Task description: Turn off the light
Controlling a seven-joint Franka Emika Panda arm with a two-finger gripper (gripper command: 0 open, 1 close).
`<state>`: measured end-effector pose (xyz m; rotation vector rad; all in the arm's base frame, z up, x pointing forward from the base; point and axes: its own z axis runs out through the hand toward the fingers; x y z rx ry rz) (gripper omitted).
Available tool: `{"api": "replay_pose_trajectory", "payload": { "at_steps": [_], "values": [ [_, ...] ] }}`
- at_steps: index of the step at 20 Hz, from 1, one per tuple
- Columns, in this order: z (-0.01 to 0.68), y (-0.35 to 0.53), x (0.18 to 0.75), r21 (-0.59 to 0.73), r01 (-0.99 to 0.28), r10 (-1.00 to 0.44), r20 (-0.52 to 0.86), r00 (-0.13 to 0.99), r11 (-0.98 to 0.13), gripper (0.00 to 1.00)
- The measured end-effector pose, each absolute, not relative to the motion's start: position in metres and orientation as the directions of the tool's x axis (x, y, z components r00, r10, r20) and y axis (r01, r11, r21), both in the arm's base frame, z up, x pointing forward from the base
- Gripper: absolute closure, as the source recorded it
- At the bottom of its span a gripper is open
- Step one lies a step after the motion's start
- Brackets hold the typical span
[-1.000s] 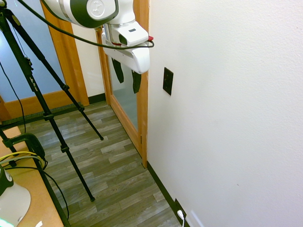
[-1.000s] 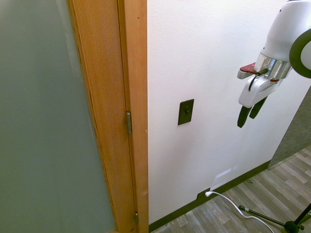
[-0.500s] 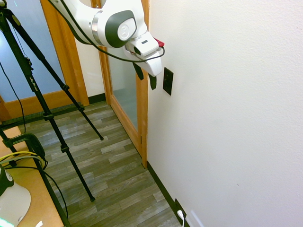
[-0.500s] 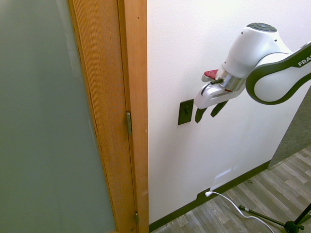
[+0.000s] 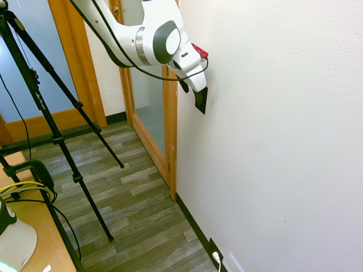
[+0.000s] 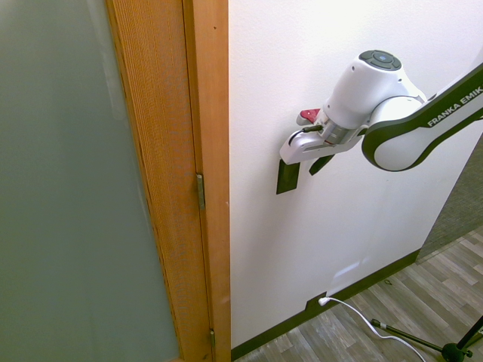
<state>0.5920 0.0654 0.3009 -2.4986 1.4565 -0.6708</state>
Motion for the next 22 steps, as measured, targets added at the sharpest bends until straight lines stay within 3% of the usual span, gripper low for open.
{"api": "replay_pose_trajectory", "payload": {
  "at_steps": [22],
  "values": [
    [0.293,0.075,0.595,-0.413,-0.78,-0.876,0.33,0.353,-0.47,1.0]
  ]
}}
